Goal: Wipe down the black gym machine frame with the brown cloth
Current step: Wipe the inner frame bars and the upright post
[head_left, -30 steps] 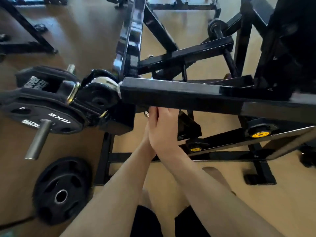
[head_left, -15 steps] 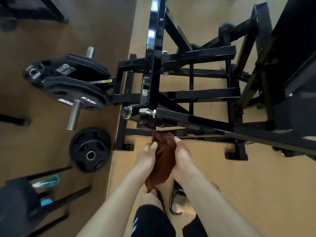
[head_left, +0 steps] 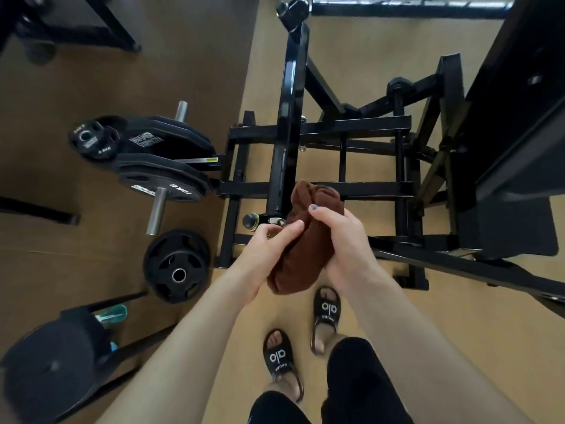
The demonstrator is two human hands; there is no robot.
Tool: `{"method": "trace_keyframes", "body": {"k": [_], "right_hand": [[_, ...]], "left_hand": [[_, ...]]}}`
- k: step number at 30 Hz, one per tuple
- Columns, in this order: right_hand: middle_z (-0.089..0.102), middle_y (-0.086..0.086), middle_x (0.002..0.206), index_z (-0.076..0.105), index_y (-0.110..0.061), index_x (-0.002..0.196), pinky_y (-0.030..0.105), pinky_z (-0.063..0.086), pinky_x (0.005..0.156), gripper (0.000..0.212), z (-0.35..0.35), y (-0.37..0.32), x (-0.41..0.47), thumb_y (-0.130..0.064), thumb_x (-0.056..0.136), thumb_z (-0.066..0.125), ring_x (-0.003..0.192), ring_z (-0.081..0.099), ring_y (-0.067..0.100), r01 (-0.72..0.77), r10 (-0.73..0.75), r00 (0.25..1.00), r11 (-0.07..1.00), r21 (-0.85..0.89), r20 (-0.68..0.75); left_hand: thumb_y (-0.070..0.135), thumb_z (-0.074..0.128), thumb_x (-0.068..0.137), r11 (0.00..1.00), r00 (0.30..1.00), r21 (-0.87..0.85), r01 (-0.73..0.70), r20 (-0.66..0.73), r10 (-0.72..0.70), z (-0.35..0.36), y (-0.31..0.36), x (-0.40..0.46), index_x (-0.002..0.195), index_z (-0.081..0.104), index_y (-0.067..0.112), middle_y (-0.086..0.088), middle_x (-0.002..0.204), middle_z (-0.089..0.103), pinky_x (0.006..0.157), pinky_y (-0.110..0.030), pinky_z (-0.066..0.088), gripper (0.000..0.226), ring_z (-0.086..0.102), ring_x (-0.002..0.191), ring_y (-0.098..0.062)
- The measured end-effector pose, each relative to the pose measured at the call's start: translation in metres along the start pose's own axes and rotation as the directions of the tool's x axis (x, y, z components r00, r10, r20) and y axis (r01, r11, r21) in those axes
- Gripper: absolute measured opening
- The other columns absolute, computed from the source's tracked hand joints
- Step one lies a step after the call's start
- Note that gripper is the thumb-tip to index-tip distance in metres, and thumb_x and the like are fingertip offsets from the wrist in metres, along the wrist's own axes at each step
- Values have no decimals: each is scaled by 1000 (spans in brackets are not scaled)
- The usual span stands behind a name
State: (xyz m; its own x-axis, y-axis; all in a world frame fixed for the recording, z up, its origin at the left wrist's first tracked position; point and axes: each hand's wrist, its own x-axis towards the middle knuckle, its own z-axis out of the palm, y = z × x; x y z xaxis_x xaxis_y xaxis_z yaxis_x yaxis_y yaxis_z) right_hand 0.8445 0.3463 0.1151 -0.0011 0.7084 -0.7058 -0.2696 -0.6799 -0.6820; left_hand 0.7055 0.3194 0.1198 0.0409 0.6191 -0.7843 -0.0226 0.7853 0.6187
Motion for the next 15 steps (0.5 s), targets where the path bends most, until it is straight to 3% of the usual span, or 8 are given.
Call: {"method": "trace_keyframes", "body": {"k": [3,5,8,12,15], "right_hand": [[73,10,117,65,-21,126,54,58,94,51,3,-18,13,-35,77,75,106,72,34,-44,46,998,998,48,-40],[72,7,119,63,-23,128,53,56,98,44,2,-25,27,-32,87,75,108,70,31,-71,72,995,997,28,-69],[66,7,124,56,-22,134,53,56,99,45,-4,-37,49,-23,92,73,111,66,30,-146,144,982,989,-8,-125],[63,12,124,52,-19,134,53,56,99,49,-10,-53,75,-10,89,72,110,64,35,-277,288,951,955,109,-108],[60,13,127,49,-18,137,54,55,99,55,-6,-60,96,-7,87,71,111,62,36,-318,326,939,945,80,-111]], "left_hand": [[39,74,91,999,1000,50,-9,13,8,-4,14,2,125,58,24,-6,114,73,94,-46,59,40,74,101,-22],[32,69,96,992,998,118,-48,-29,52,-7,31,8,120,63,28,-4,109,74,91,-48,60,26,74,97,-23],[34,64,99,967,986,248,-67,-133,102,-14,58,23,120,62,32,1,109,70,88,-50,60,22,71,98,-24],[44,68,95,898,945,437,-46,-273,181,-23,84,52,123,56,30,8,112,62,85,-37,57,34,62,99,-15],[39,69,96,854,923,520,-13,-323,210,-27,88,80,137,45,28,4,122,55,82,-33,53,49,57,104,-19]]}}
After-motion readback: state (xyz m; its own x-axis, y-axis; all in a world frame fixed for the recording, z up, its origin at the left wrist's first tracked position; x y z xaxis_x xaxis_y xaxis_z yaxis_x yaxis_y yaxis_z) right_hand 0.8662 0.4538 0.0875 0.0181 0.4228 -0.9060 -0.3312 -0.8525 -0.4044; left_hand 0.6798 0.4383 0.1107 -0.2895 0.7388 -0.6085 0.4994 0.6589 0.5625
